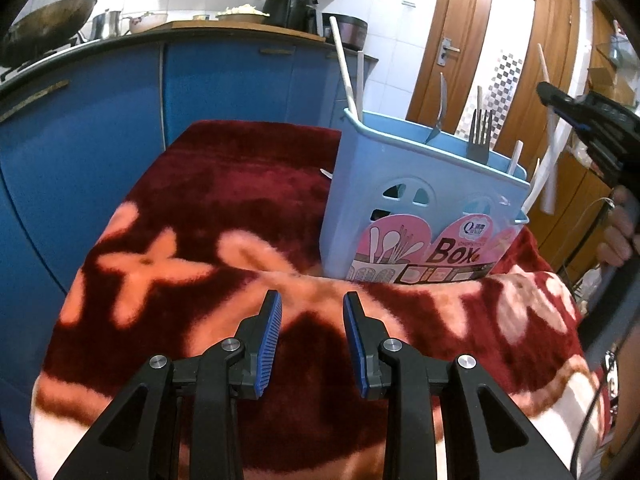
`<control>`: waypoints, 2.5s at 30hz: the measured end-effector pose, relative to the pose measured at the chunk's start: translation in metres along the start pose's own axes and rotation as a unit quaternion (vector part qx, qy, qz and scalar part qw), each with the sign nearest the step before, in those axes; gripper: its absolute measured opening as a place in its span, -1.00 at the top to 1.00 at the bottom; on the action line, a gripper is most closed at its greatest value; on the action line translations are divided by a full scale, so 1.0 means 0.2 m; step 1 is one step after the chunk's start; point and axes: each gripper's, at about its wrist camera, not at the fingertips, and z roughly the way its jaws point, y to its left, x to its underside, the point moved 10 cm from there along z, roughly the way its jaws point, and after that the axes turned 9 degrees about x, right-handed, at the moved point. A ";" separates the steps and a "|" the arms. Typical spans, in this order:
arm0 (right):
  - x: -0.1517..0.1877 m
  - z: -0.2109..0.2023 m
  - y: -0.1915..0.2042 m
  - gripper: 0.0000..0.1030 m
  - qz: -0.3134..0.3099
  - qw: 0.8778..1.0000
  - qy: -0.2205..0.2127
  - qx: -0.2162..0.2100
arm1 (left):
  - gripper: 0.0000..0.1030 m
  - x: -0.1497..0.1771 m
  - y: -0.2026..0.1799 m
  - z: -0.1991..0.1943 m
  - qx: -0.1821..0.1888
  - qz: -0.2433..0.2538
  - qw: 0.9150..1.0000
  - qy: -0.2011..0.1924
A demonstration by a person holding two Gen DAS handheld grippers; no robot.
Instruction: Organize utensils
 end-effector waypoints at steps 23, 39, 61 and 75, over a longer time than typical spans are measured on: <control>0.06 -0.15 0.02 0.39 -0.014 0.999 0.036 -0.023 | 0.38 -0.01 -0.05 -0.11 0.008 0.005 1.000 -0.017; 0.09 -0.63 0.09 0.38 -0.025 0.998 0.048 -0.040 | 0.38 -0.04 -0.19 -0.42 0.012 0.028 0.997 -0.066; 0.61 -0.90 -0.04 -0.26 -0.027 0.994 0.101 -0.024 | -0.26 0.19 -0.21 -0.52 -0.004 0.061 0.993 -0.099; 0.70 -0.88 -0.06 -1.00 -0.083 0.995 0.055 0.021 | -0.49 0.23 -0.08 -0.46 -0.022 0.035 0.991 -0.127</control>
